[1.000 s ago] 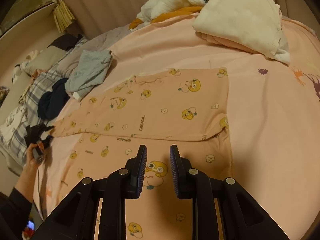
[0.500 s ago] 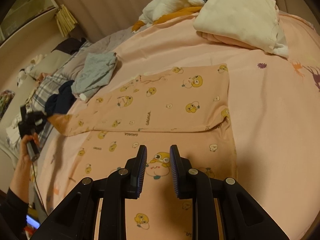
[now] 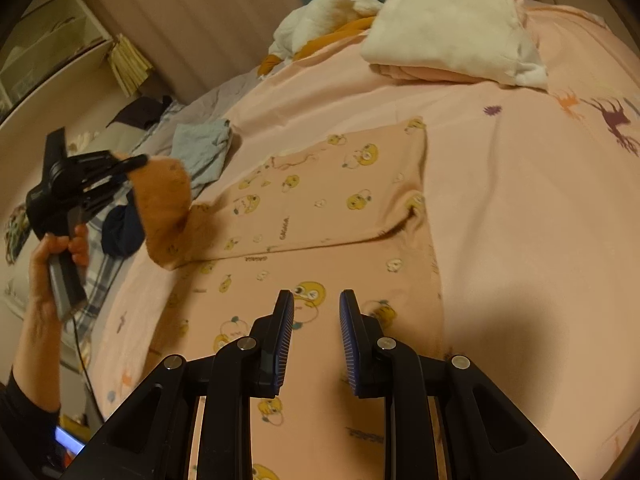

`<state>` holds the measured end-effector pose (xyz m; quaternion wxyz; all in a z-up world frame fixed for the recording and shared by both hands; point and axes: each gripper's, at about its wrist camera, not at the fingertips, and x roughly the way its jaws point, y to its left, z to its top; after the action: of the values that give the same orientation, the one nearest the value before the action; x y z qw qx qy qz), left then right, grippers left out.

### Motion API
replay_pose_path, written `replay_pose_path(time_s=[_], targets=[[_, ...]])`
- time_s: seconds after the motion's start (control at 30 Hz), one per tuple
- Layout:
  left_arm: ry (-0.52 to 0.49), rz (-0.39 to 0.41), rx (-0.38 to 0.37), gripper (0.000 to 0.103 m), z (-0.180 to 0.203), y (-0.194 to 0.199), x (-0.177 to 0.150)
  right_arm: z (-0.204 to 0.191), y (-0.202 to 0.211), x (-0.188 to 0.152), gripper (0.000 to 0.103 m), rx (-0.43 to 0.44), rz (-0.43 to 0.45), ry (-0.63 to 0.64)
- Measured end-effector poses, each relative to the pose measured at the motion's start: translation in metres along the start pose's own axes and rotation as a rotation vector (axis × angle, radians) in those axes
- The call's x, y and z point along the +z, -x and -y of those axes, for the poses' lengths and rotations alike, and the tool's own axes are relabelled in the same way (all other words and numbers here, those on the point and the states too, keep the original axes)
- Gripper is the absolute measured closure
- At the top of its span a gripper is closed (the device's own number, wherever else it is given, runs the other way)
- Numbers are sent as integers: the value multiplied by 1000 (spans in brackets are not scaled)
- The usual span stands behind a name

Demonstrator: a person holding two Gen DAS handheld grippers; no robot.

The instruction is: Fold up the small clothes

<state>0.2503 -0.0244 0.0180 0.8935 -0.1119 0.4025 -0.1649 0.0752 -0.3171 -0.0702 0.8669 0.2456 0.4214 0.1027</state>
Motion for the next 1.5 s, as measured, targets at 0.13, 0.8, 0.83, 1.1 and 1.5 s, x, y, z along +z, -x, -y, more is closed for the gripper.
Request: replay_pose_path(time_s=[0.13, 0.8, 0.83, 1.1, 1.5], targets=[[-99, -88, 13, 95, 46, -49, -43, 13, -1, -2, 81, 6, -6, -42], [-75, -101, 55, 25, -32, -7, -99, -17, -57, 43, 67, 135, -44, -62], [-62, -101, 69, 25, -42, -3, -103, -23, -68, 48, 67, 136, -57, -53], [66, -103, 137, 25, -111, 29, -124, -46, -139, 62, 67, 5, -166, -25], [121, -81, 126, 25, -131, 42, -126, -66, -110, 86, 99, -65, -46, 92]])
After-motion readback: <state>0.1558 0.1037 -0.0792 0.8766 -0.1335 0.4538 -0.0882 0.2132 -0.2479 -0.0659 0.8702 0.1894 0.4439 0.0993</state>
